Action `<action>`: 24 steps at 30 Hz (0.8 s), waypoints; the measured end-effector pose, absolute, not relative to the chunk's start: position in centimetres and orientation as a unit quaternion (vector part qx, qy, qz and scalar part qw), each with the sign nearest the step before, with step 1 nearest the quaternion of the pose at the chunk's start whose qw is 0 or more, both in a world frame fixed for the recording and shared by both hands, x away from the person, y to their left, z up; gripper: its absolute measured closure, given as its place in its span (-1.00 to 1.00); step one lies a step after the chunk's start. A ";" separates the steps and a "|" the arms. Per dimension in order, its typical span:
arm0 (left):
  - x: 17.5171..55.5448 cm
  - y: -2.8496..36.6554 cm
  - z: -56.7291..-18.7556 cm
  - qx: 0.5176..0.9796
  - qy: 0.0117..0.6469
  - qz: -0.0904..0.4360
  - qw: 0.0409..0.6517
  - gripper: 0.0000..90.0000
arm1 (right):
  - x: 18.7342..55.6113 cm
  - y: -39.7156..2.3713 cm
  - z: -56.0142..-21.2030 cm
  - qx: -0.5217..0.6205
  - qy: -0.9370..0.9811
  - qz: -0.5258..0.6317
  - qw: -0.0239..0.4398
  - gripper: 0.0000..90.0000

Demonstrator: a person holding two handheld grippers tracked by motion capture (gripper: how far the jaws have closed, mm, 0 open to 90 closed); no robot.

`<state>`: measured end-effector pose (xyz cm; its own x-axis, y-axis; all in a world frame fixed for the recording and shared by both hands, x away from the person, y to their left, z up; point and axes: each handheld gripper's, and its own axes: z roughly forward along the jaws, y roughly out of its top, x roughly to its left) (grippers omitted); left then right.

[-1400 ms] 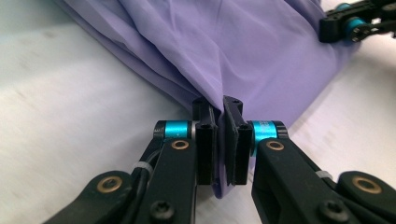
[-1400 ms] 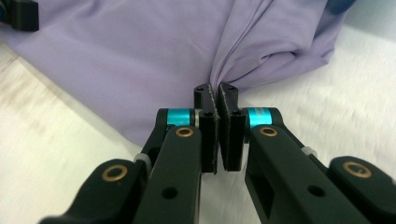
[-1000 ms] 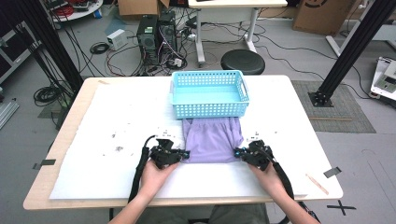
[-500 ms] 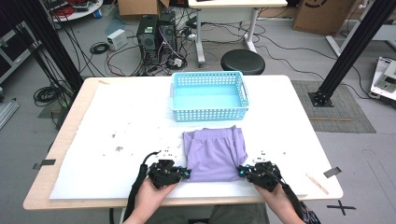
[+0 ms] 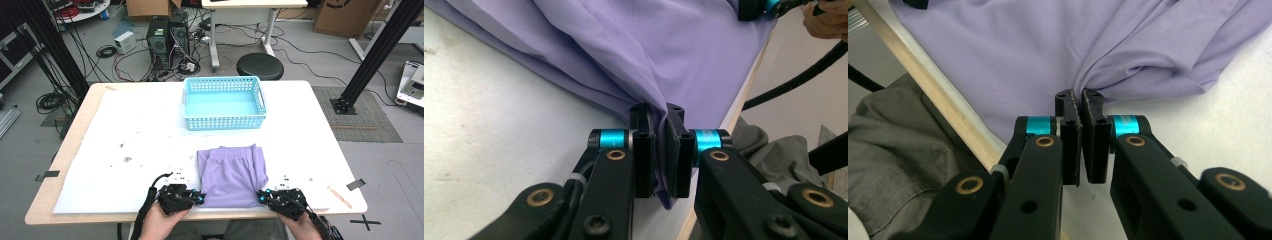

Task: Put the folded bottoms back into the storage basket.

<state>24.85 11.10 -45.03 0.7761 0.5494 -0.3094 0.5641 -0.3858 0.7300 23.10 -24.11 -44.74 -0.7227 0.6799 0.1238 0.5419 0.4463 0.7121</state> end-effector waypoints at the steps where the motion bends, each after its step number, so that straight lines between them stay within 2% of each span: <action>1: 24.8 11.1 -45.0 0.834 0.332 -0.005 0.440 0.86 | 23.1 -24.1 -44.8 0.358 0.846 0.384 0.091 0.95; 6: 24.8 11.1 -45.0 0.836 0.329 0.000 0.439 0.85 | 23.2 -24.1 -44.7 0.359 0.846 0.383 0.091 0.95; 8: 24.8 11.1 -44.8 0.841 0.327 0.015 0.431 0.48 | 23.2 -24.3 -44.6 0.355 0.845 0.389 0.098 0.55; 9: 24.8 11.2 -44.6 0.841 0.332 0.029 0.426 0.25 | 23.3 -24.5 -44.4 0.358 0.840 0.390 0.116 0.34; 11: 25.3 11.8 -44.3 0.837 0.337 0.034 0.430 0.09 | 23.6 -25.0 -44.0 0.372 0.829 0.396 0.131 0.15; 12: 26.2 12.5 -43.7 0.834 0.344 0.046 0.430 -0.10 | 24.1 -25.5 -43.6 0.375 0.822 0.404 0.141 0.07; 13: 26.2 12.5 -43.7 0.834 0.344 0.046 0.430 -0.19 | 24.1 -25.5 -43.6 0.375 0.822 0.404 0.141 0.07; 14: 27.0 13.2 -43.2 0.827 0.350 0.059 0.435 -0.20 | 25.1 -26.3 -42.9 0.385 0.808 0.418 0.154 -0.02; 18: 28.9 14.5 -41.9 0.817 0.352 0.097 0.446 -0.27 | 27.1 -27.4 -41.8 0.389 0.790 0.437 0.184 -0.13; 20: 30.6 15.3 -41.0 0.812 0.347 0.119 0.453 -0.28 | 29.7 -28.3 -40.8 0.391 0.777 0.452 0.199 -0.23; 22: 32.4 15.8 -40.4 0.802 0.352 0.130 0.465 -0.28 | 31.4 -28.6 -40.5 0.390 0.773 0.456 0.205 -0.33; 24: 33.3 16.0 -40.2 0.798 0.359 0.138 0.464 -0.28 | 32.7 -28.8 -40.3 0.393 0.773 0.454 0.205 -0.34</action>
<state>33.31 15.99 -40.22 0.7048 0.7004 -0.1126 0.4450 -0.3129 0.8391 32.71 -28.79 -40.29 -0.6075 0.7934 0.0390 0.4203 0.2794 0.8633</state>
